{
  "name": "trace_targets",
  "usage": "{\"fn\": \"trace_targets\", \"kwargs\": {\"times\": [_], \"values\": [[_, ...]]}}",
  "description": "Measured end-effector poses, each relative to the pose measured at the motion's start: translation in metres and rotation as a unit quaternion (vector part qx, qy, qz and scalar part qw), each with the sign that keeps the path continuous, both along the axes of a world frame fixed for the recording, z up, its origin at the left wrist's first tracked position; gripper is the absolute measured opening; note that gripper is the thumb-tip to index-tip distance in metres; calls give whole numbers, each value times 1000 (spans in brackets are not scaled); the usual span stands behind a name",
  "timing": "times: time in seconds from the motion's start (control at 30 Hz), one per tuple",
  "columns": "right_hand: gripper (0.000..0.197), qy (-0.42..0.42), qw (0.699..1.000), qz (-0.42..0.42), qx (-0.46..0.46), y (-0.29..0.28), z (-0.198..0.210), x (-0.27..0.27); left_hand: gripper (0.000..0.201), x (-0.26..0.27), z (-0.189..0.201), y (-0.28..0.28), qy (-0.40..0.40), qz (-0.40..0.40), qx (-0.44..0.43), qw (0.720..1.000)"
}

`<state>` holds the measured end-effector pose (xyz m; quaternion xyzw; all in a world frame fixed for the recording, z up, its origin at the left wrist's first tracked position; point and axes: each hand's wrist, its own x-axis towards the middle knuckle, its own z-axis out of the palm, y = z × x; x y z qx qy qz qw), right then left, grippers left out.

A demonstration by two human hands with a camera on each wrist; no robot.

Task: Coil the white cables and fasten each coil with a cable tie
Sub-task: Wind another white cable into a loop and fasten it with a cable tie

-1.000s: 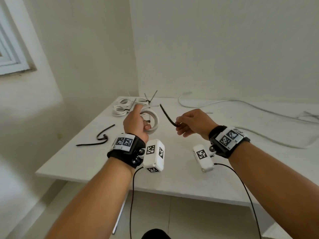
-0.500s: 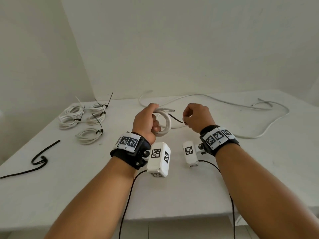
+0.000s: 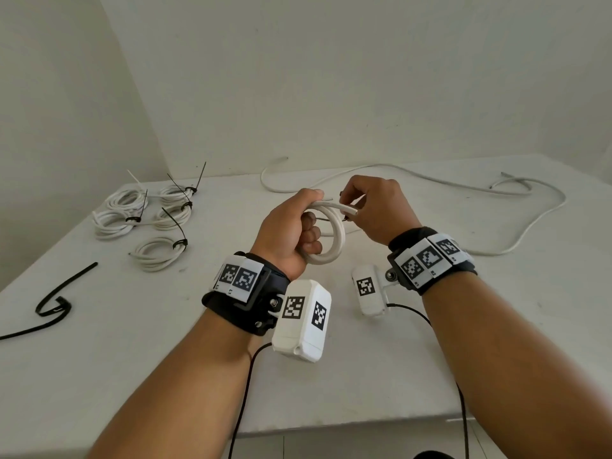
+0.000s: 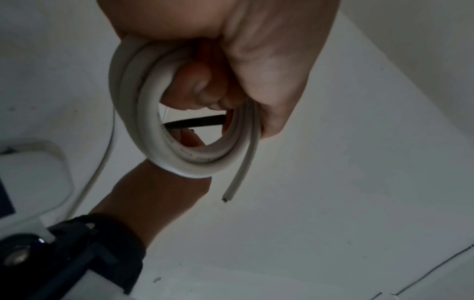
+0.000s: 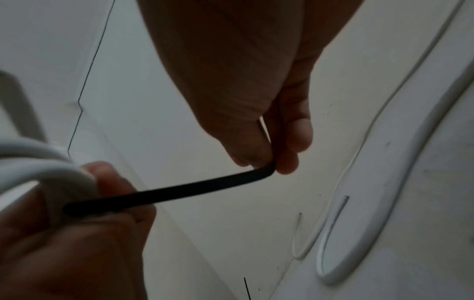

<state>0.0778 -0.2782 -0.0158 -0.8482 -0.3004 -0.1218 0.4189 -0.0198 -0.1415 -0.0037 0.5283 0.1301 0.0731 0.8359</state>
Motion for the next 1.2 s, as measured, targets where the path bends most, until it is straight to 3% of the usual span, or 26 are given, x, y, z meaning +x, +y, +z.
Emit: {"fn": "trace_targets", "kwargs": {"times": [0.17, 0.27, 0.33, 0.53, 0.7, 0.83, 1.03, 1.1, 1.2], "values": [[10, 72, 986, 65, 133, 2, 7, -13, 46, -3, -4, -7, 8, 0, 38, 999], [14, 109, 967, 101, 205, 1, 10, -20, 27, -4, -9, -12, 19, 5, 51, 998], [19, 122, 961, 104, 225, -1, 11, -22, 16, -4, -11, -15, 26, 3, 52, 998], [25, 148, 958, 99, 226, -7, 12, -22, 20, -1, -17, -13, 52, 17, 102, 993], [24, 121, 980, 54, 150, -5, 13, -19, 26, 2, -22, -12, 53, 36, 123, 990], [24, 88, 991, 54, 90, -5, 14, -22, 30, 6, -17, -4, 48, 101, 90, 990], [31, 24, 991, 129, -14, -2, 18, -33, 26, 9, -11, 13, 56, 202, 21, 977], [41, -29, 986, 155, -57, -3, 19, -36, 28, 9, -11, 18, 58, 221, 3, 974], [47, -33, 973, 194, -118, -2, 21, -38, 30, 9, -13, 19, 58, 222, -23, 973]]}}
